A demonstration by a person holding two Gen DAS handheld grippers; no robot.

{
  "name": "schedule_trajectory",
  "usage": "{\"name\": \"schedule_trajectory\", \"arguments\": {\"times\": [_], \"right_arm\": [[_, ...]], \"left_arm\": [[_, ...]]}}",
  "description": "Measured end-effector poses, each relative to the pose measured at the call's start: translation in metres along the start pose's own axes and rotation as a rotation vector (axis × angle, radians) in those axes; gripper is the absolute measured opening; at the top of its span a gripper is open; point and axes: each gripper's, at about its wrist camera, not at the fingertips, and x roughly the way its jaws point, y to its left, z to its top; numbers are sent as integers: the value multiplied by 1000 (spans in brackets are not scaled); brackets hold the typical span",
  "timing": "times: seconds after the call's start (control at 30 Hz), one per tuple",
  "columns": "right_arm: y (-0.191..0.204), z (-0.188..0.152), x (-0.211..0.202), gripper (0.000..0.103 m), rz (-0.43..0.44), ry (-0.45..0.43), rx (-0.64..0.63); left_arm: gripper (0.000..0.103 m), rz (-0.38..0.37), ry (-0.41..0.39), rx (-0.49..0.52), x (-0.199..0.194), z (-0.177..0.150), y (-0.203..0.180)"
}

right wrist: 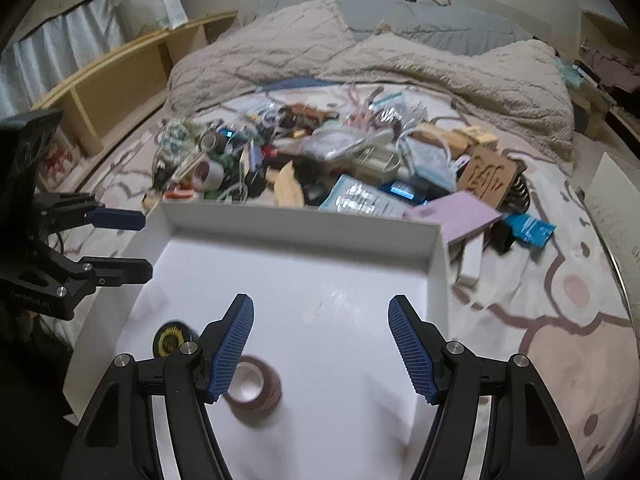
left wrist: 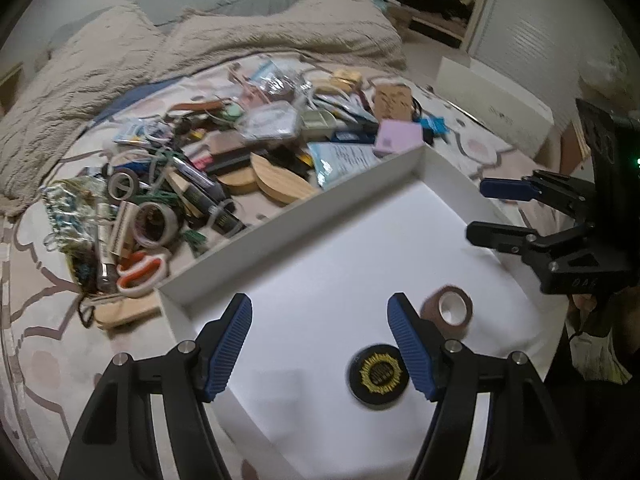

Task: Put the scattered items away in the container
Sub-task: 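Withdraw both open grippers from the white box back toward the pile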

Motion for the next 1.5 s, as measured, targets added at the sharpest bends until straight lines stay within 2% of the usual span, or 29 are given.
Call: {"name": "schedule_trajectory", "arguments": {"times": [0.3, 0.4, 0.73, 1.03, 1.2, 1.5], "right_arm": [[-39, 17, -15, 70, -28, -112, 87], [-51, 19, -16, 70, -54, -132, 114], [-97, 21, -9, 70, -137, -175, 220], [-122, 12, 12, 70, -171, -145, 289], [-133, 9, 22, 70, -197, -127, 325], [-150, 9, 38, 70, -204, -102, 369]], "left_arm": [[72, 56, -77, -64, -17, 13, 25], [79, 66, -101, -88, -22, 15, 34], [79, 132, -136, -190, -27, 14, 70], [79, 195, -155, -372, -32, 4, 125], [79, 203, -137, -476, -26, -5, 154], [79, 205, -82, -539, -8, -15, 172]]}}
